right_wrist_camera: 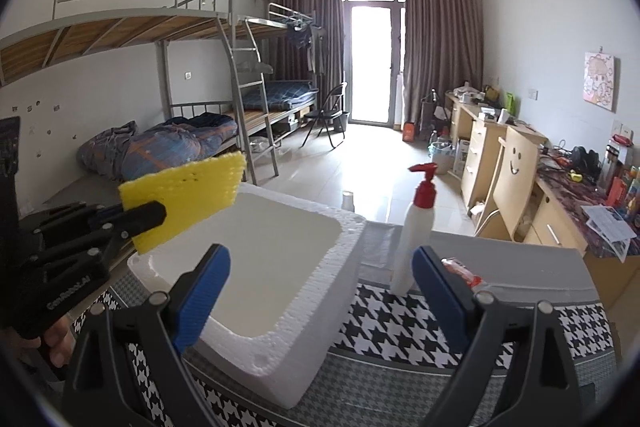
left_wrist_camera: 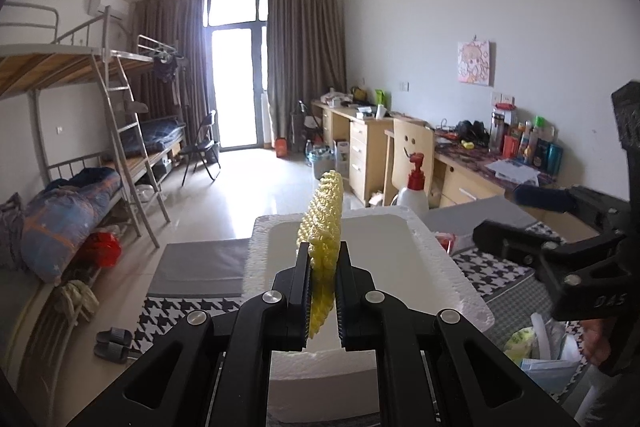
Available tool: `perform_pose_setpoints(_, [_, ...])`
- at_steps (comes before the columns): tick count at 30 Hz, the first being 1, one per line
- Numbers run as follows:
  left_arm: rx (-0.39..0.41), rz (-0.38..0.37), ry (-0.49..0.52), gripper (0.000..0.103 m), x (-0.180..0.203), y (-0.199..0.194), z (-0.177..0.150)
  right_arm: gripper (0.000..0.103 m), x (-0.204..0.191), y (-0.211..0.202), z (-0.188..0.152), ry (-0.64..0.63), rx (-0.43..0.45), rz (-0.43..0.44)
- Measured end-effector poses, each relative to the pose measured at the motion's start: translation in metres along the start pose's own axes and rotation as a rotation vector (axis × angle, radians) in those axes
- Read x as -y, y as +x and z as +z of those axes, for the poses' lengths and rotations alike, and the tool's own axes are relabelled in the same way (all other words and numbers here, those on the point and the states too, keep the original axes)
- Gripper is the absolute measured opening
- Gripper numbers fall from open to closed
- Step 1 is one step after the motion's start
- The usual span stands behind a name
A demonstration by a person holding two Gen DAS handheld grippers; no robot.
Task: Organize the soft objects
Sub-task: 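Lower the yellow sponge into the foam box and open the left tool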
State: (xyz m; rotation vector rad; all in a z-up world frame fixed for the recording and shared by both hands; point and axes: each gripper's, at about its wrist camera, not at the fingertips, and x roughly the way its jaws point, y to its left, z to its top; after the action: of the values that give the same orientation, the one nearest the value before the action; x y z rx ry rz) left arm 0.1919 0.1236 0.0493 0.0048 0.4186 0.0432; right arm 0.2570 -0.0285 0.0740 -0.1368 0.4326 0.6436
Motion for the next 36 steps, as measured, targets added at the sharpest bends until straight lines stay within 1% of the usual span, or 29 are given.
perform_pose_setpoints(7, [-0.041, -0.034, 0.001, 0.011, 0.003, 0.012, 0.002, 0.095, 0.008, -0.006, -0.008, 0.014, 0.0, -0.025])
perform_pose_setpoints(14, [-0.084, -0.049, -0.005, 0.011, 0.009, 0.026, 0.003, 0.095, 0.014, -0.013, -0.013, 0.016, 0.012, -0.045])
perform_pose_setpoints(22, [-0.123, -0.047, -0.005, 0.011, 0.017, 0.041, 0.002, 0.095, 0.024, -0.014, -0.02, 0.029, 0.001, -0.058])
perform_pose_setpoints(24, [-0.128, -0.034, 0.009, 0.011, 0.02, 0.043, 0.002, 0.095, 0.025, -0.013, -0.021, 0.033, -0.001, -0.06])
perform_pose_setpoints(26, [-0.129, -0.021, 0.02, 0.018, 0.023, 0.044, 0.001, 0.095, 0.029, -0.013, -0.021, 0.043, -0.005, -0.055])
perform_pose_setpoints(27, [-0.129, -0.018, 0.019, 0.033, 0.024, 0.044, 0.001, 0.095, 0.03, -0.013, -0.021, 0.05, -0.004, -0.052])
perform_pose_setpoints(28, [-0.131, -0.017, 0.015, 0.054, 0.025, 0.045, 0.001, 0.095, 0.032, -0.014, -0.021, 0.055, -0.001, -0.053])
perform_pose_setpoints(29, [-0.129, -0.013, 0.013, 0.063, 0.025, 0.044, 0.0, 0.095, 0.034, -0.015, -0.021, 0.061, 0.001, -0.054])
perform_pose_setpoints(30, [-0.121, -0.003, 0.014, 0.076, 0.026, 0.043, 0.0, 0.095, 0.034, -0.015, -0.022, 0.064, 0.001, -0.053])
perform_pose_setpoints(31, [-0.114, 0.007, 0.021, 0.085, 0.027, 0.041, 0.0, 0.095, 0.035, -0.016, -0.022, 0.065, 0.001, -0.052])
perform_pose_setpoints(33, [-0.099, 0.022, 0.033, 0.093, 0.029, 0.039, 0.0, 0.095, 0.036, -0.016, -0.023, 0.061, -0.001, -0.057])
perform_pose_setpoints(36, [-0.088, 0.015, 0.035, 0.094, 0.03, 0.036, 0.001, 0.095, 0.035, -0.016, -0.023, 0.058, -0.004, -0.057])
